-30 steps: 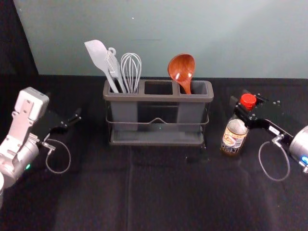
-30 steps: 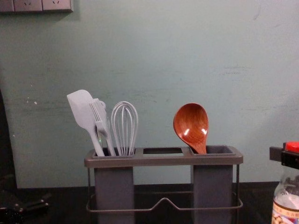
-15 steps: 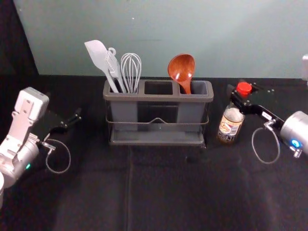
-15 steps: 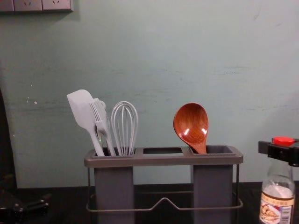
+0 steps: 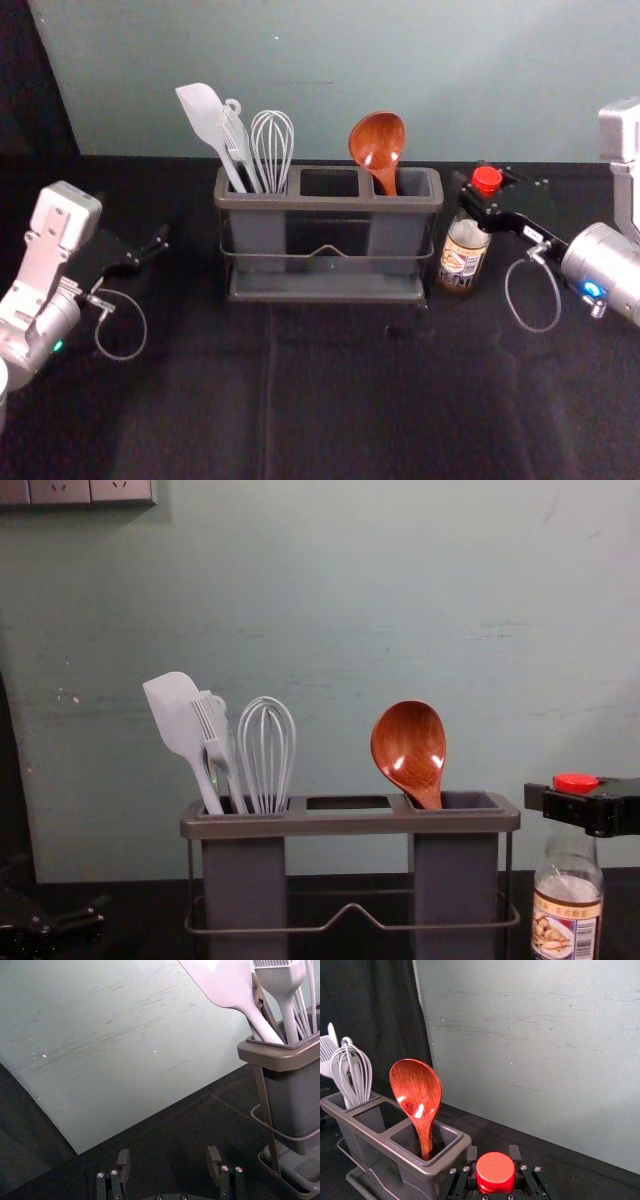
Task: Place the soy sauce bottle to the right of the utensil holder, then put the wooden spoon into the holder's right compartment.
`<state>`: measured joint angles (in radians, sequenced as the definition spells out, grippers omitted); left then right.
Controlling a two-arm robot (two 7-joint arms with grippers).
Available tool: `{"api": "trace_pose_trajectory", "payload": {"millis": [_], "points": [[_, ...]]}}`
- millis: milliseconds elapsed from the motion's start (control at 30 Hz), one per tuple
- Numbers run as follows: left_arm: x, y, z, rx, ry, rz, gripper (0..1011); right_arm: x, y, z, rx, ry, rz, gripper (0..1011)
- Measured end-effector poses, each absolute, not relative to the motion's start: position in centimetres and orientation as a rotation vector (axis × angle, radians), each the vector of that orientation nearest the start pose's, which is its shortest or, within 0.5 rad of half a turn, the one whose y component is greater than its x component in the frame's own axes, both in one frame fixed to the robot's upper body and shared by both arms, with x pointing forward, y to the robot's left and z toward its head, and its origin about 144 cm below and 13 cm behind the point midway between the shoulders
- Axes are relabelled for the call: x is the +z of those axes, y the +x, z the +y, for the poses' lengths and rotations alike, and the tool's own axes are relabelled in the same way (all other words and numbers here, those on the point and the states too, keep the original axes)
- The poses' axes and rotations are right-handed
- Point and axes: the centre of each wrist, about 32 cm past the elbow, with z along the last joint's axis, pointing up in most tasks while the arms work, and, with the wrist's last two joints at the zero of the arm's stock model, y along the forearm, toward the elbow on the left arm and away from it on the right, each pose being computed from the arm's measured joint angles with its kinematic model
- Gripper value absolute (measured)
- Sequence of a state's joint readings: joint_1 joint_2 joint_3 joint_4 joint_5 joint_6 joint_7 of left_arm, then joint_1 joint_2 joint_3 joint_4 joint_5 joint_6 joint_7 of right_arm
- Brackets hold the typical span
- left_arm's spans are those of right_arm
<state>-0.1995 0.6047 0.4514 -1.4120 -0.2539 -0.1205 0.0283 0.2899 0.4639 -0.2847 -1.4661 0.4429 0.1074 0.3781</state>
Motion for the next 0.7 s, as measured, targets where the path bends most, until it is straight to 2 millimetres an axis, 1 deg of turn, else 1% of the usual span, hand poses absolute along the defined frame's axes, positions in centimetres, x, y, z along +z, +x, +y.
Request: {"api": "trace_pose_trajectory", "payload": {"millis": [400, 700], "points": [[113.98, 48.86, 30.97, 1.248, 0.304, -0.285, 1005, 120.75, 52.82, -29.08, -0.995, -0.103, -0.044, 385], [113.98, 48.86, 30.97, 1.248, 0.304, -0.285, 1005, 120.55, 52.79, -29.12, -1.000, -0.108, -0.042, 385]]}}
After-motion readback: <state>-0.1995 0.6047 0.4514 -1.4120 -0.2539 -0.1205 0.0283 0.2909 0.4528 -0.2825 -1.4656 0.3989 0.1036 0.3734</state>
